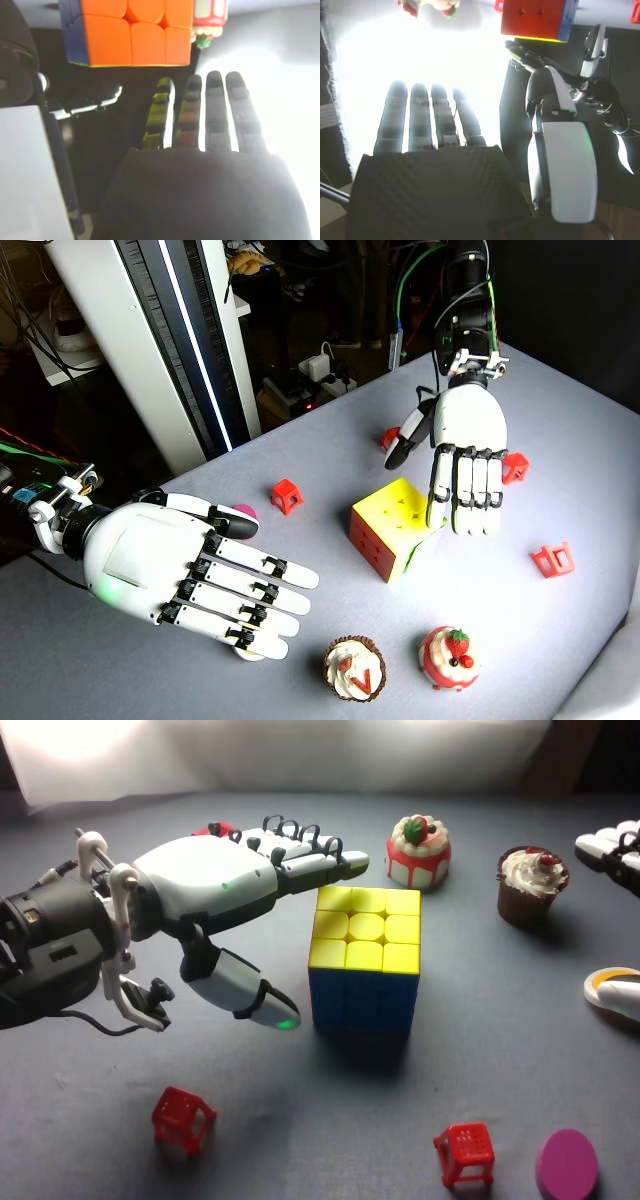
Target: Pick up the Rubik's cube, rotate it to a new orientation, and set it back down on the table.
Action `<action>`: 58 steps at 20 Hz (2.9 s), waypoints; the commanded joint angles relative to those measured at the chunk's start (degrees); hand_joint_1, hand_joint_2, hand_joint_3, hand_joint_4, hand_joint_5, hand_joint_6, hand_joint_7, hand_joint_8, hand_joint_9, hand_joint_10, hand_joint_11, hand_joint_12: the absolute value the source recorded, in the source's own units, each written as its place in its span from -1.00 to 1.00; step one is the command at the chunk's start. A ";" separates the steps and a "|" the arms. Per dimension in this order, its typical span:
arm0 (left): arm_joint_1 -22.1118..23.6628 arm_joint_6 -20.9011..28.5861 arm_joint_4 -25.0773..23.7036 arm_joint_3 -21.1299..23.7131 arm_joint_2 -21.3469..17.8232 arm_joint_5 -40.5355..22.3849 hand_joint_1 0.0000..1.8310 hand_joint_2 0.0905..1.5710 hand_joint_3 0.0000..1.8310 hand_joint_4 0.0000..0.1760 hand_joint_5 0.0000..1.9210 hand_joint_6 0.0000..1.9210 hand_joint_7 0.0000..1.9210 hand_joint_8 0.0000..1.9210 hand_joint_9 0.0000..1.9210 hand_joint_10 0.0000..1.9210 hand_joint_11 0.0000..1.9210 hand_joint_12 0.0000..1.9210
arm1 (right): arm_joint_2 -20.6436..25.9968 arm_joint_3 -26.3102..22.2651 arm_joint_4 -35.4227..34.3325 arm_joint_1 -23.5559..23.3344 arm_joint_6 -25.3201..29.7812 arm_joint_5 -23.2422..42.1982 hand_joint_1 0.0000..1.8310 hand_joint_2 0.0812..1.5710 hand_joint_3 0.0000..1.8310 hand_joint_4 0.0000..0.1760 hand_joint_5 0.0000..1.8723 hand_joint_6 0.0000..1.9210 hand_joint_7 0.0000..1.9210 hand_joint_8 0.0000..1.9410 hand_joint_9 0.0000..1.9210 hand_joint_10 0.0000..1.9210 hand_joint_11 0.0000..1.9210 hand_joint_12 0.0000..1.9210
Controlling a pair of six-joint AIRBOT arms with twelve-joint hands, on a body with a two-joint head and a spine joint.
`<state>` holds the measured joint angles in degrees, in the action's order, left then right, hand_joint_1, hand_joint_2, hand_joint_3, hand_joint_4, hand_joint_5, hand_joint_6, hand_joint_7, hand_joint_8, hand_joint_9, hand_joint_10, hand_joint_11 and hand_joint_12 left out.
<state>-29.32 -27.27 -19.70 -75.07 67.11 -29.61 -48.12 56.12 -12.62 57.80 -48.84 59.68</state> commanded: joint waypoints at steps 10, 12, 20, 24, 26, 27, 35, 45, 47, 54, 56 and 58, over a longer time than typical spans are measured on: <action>-0.08 -0.53 4.53 -3.19 2.97 -4.08 -0.08 0.04 -1.00 -0.21 -1.00 -1.00 -1.00 -1.00 -1.00 -1.00 -1.00 -1.00 | -0.02 0.59 -0.67 0.14 0.12 6.91 -0.40 0.49 -0.99 -0.61 -1.00 -1.00 -1.00 -1.00 -1.00 -1.00 -1.00 -1.00; -0.07 -0.52 5.08 -3.80 3.64 -3.93 -0.06 0.03 -1.00 -0.41 -1.00 -1.00 -1.00 -1.00 -1.00 -1.00 -1.00 -1.00 | -0.03 0.60 -0.69 0.21 0.12 6.91 -0.36 0.49 -1.00 -0.63 -1.00 -1.00 -1.00 -1.00 -1.00 -1.00 -0.98 -0.99; -0.78 1.75 7.01 -5.54 5.30 -4.53 -0.11 0.01 -1.00 -0.33 -1.00 -1.00 -1.00 -1.00 -1.00 -1.00 -1.00 -0.22 | -0.37 0.77 -0.86 0.21 0.12 6.92 -0.38 0.49 -1.00 -0.60 -1.00 -1.00 -1.00 -1.00 -1.00 -1.00 -1.00 -1.00; -0.72 2.34 7.07 -5.81 5.60 -4.97 -0.12 -0.01 -1.00 -0.26 -1.00 -1.00 -1.00 -1.00 -1.00 -1.00 -1.00 -0.19 | -0.43 0.81 -0.95 0.24 0.12 6.91 -0.34 0.48 -1.00 -0.48 -1.00 -1.00 -1.00 -1.00 -1.00 -1.00 -1.00 -1.00; -0.75 2.70 7.08 -5.68 5.39 -5.76 -0.14 -0.01 -1.00 -0.17 -1.00 -1.00 -1.00 -1.00 -1.00 -1.00 -1.00 -0.20 | -0.43 0.81 -0.97 0.30 0.15 6.91 -0.36 0.49 -1.00 -0.54 -1.00 -1.00 -1.00 -1.00 -1.00 -1.00 -1.00 -1.00; -0.75 2.69 6.88 -5.40 5.06 -5.93 -0.16 -0.02 -1.00 0.00 -1.00 -1.00 -1.00 -1.00 -1.00 -1.00 -1.00 -0.10 | -0.43 0.81 -1.00 0.32 0.15 6.91 -0.37 0.49 -1.00 -0.55 -1.00 -1.00 -1.00 -1.00 -1.00 -1.00 -1.00 -1.00; -0.62 2.80 6.44 -4.38 4.03 -7.96 -0.18 -0.03 -1.00 0.18 -1.00 -1.00 -1.00 -1.00 -1.00 -1.00 -1.00 0.02 | -0.42 0.78 -1.19 0.46 0.29 6.93 -0.35 0.48 -1.00 -0.56 -1.00 -1.00 -1.00 -1.00 -1.00 -1.00 -1.00 -1.00; 3.27 2.96 0.99 -5.19 5.14 0.03 -0.20 -0.03 -1.00 0.17 -1.00 -1.00 -1.00 -1.00 -1.00 -1.00 -1.00 0.20 | -0.44 0.79 -1.78 0.82 0.31 6.64 -0.36 0.48 -1.00 -0.60 -1.00 -1.00 -1.00 -1.00 -1.00 -1.00 -1.00 -1.00; 3.43 2.96 -0.19 -5.28 5.52 2.33 -0.17 -0.05 -1.00 0.02 -1.00 -1.00 -1.00 -1.00 -1.00 -1.00 -1.00 0.09 | -0.56 0.79 -1.83 0.83 0.31 6.40 -0.34 0.47 -1.00 -0.48 -1.00 -1.00 -1.00 -1.00 -1.00 -1.00 -1.00 -1.00; 3.44 2.97 -0.88 -6.26 6.98 5.60 -0.16 -0.05 -1.00 0.07 -1.00 -1.00 -1.00 -1.00 -1.00 -1.00 -1.00 -0.51 | -0.72 0.83 -2.28 1.25 0.30 6.01 -0.35 0.47 -1.00 -0.17 -1.00 -1.00 -1.00 -1.00 -1.00 -1.00 -1.00 -1.00; 3.45 3.76 -0.73 -6.26 6.91 5.36 -0.24 -0.13 -1.00 0.11 -1.00 -1.00 -1.00 -1.00 -1.00 -1.00 -1.00 0.00 | -0.81 0.84 -2.38 1.37 0.30 5.76 -0.36 0.47 -1.00 -0.30 -1.00 -1.00 -1.00 -1.00 -1.00 -1.00 -1.00 -1.00; 3.44 4.54 -0.65 -6.24 6.72 4.95 -0.27 -0.12 -1.00 -0.17 -1.00 -1.00 -1.00 -1.00 -1.00 -1.00 -1.00 0.35 | -0.82 0.83 -2.50 1.37 0.30 5.65 -0.34 0.47 -1.00 -0.38 -1.00 -1.00 -1.00 -1.00 -1.00 -1.00 -1.00 -1.00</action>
<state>-26.24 -22.81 -20.60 -81.34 74.11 -19.84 -49.06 56.71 -14.70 59.48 -48.75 58.63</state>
